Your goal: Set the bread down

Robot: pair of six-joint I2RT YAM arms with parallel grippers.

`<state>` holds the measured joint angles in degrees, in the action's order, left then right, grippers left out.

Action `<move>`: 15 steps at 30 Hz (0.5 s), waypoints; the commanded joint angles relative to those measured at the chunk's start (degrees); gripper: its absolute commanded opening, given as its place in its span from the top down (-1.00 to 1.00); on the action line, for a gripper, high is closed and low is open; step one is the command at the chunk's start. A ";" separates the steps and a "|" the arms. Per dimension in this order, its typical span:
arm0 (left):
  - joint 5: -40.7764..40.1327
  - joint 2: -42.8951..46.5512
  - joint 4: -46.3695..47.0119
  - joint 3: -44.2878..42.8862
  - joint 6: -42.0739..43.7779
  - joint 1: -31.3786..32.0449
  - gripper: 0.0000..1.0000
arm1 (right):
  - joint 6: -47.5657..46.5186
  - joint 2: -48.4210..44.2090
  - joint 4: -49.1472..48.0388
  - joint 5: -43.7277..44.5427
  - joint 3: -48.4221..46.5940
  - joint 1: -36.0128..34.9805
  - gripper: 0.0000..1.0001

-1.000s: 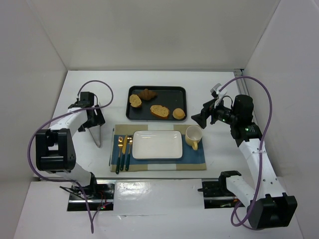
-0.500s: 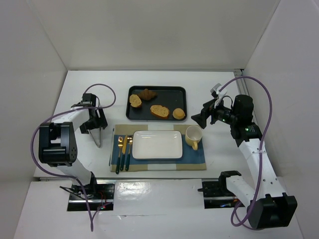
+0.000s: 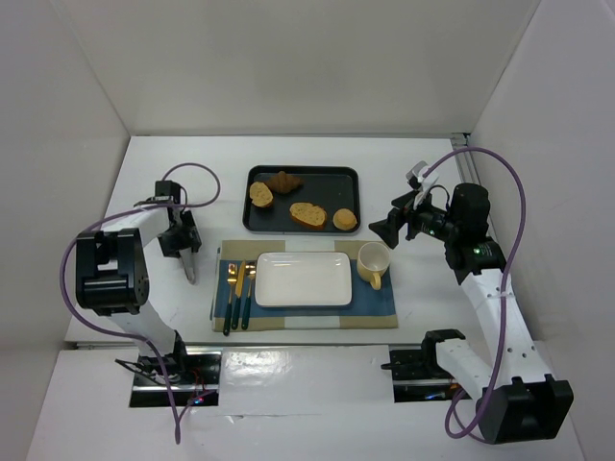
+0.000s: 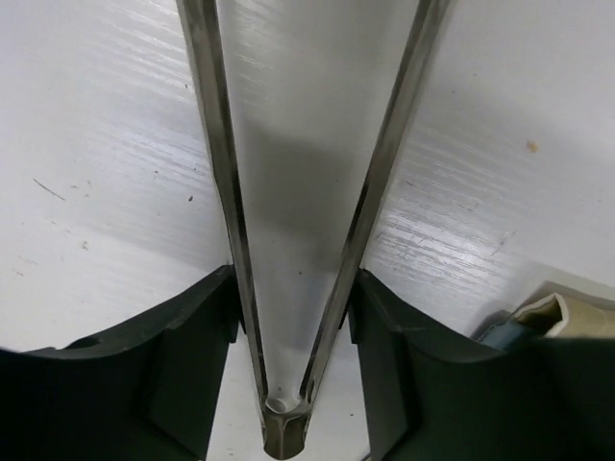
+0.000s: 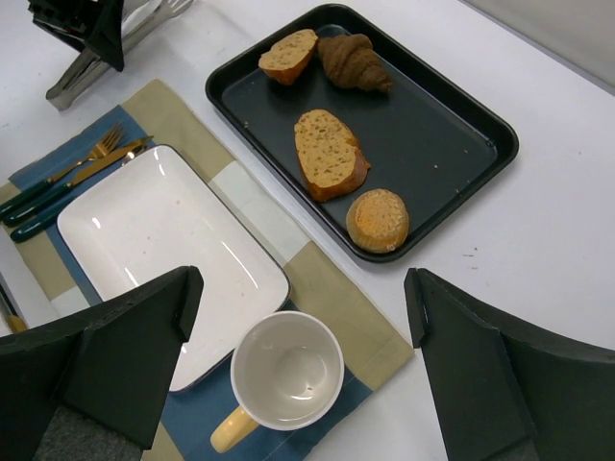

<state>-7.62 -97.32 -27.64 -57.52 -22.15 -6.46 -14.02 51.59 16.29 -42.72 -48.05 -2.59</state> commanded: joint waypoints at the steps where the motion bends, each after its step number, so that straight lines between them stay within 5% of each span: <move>1: 1.11 -2.00 -0.66 -0.23 1.94 -0.31 -0.23 | -0.57 -1.58 -0.12 -0.79 -1.78 0.30 -1.00; 6: 1.64 -1.38 -0.66 -0.23 1.94 -0.31 0.40 | -0.57 -1.58 -0.12 -0.79 -1.78 0.30 -1.00; 7: 2.25 0.10 -0.66 -0.23 1.94 -0.31 0.83 | -0.57 -1.58 -0.12 -0.79 -1.78 0.30 -1.00; 8: 2.26 0.63 -0.66 -0.23 1.94 -0.31 1.00 | -0.57 -1.58 -0.12 -0.79 -1.78 0.30 -1.00; 15: 8.92 10.28 -0.66 -0.75 0.71 2.06 1.00 | -0.57 -1.58 -0.12 -0.79 -1.78 0.30 -1.00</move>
<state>-3.79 -94.15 -28.40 -57.65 -21.04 -5.89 -14.02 51.13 16.32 -42.72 -48.05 -2.59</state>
